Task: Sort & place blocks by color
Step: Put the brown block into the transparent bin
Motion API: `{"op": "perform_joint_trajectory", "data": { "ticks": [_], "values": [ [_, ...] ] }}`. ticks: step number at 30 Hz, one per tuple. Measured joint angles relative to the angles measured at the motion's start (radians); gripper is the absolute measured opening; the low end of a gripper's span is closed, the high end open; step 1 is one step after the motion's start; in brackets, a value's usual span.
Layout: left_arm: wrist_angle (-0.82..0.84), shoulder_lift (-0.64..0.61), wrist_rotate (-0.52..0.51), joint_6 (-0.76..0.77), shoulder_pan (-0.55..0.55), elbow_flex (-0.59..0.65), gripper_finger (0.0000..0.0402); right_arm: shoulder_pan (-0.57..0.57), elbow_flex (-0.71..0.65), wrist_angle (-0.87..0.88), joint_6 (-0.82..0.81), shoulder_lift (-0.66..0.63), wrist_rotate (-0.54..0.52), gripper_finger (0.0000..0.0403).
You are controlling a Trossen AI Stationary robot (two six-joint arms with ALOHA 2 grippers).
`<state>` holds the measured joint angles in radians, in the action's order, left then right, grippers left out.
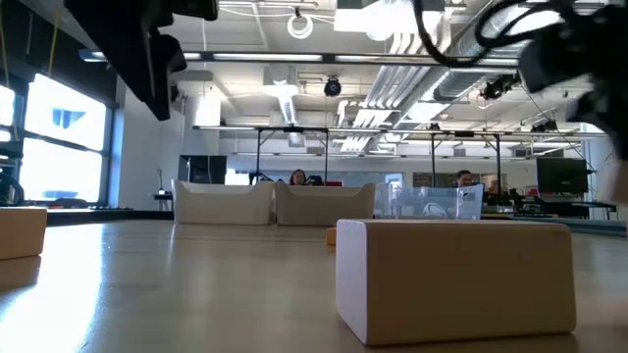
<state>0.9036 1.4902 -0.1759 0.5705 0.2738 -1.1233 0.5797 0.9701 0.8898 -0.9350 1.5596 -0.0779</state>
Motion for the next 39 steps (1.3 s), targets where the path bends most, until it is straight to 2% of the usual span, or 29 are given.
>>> {"op": "perform_joint_trajectory", "data": {
  "ticks": [8, 15, 21, 30, 39],
  "values": [
    [0.031, 0.000, 0.000, 0.128, 0.079, 0.000, 0.0239, -0.204, 0.004, 0.014, 0.168, -0.132, -0.254, 0.0101],
    [0.036, 0.000, -0.045, 0.181, 0.109, 0.000, 0.0239, -0.422, 0.004, 0.004, 0.359, -0.225, -0.356, 0.0101],
    [0.039, 0.000, -0.049, 0.243, 0.103, 0.000, 0.0239, -0.603, 0.004, -0.073, 0.500, -0.269, -0.443, 0.0101],
    [0.045, 0.000, -0.023, 0.411, 0.109, 0.000, 0.0239, -0.876, 0.004, -0.275, 0.728, -0.272, -0.498, 0.0101],
    [0.060, 0.000, -0.017, 0.527, 0.114, 0.000, 0.0239, -1.102, 0.004, -0.383, 0.760, -0.269, -0.497, 0.0101]
  ]
}}
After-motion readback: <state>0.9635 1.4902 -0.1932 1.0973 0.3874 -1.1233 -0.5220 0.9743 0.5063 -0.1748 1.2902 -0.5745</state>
